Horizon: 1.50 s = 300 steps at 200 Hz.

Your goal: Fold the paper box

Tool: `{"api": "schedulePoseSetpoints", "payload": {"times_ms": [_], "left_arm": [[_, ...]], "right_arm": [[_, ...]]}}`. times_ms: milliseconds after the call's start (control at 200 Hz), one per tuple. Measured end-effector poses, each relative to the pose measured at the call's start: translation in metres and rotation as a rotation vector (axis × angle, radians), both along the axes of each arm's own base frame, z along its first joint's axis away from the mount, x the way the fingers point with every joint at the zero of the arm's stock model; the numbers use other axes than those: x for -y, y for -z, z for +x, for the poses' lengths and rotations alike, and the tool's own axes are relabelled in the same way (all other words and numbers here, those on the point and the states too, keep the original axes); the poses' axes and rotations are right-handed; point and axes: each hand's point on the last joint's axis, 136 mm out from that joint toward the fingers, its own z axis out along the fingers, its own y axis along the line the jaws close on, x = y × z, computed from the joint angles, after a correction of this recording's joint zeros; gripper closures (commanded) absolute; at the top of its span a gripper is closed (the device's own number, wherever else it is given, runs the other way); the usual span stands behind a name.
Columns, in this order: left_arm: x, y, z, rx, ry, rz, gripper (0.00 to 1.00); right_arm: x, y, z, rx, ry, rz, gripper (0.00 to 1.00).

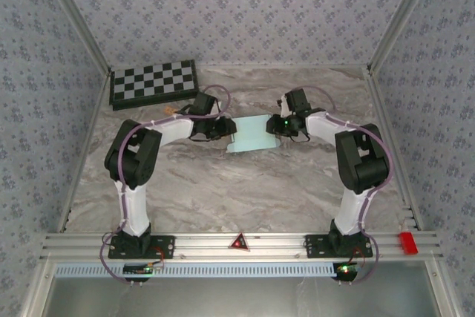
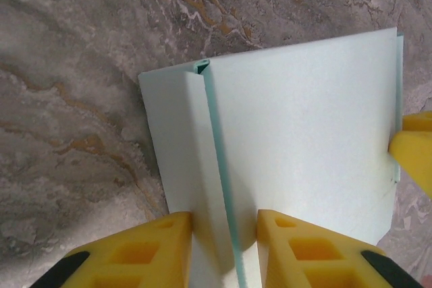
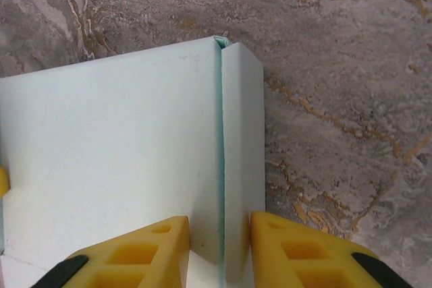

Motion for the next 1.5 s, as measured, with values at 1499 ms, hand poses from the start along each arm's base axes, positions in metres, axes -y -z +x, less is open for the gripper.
{"api": "schedulePoseSetpoints", "payload": {"times_ms": [1499], "left_arm": [[-0.011, -0.081, 0.005, 0.353, 0.174, 0.255, 0.35]], "right_arm": [[0.032, -0.063, -0.037, 0.135, 0.020, -0.089, 0.56]]}}
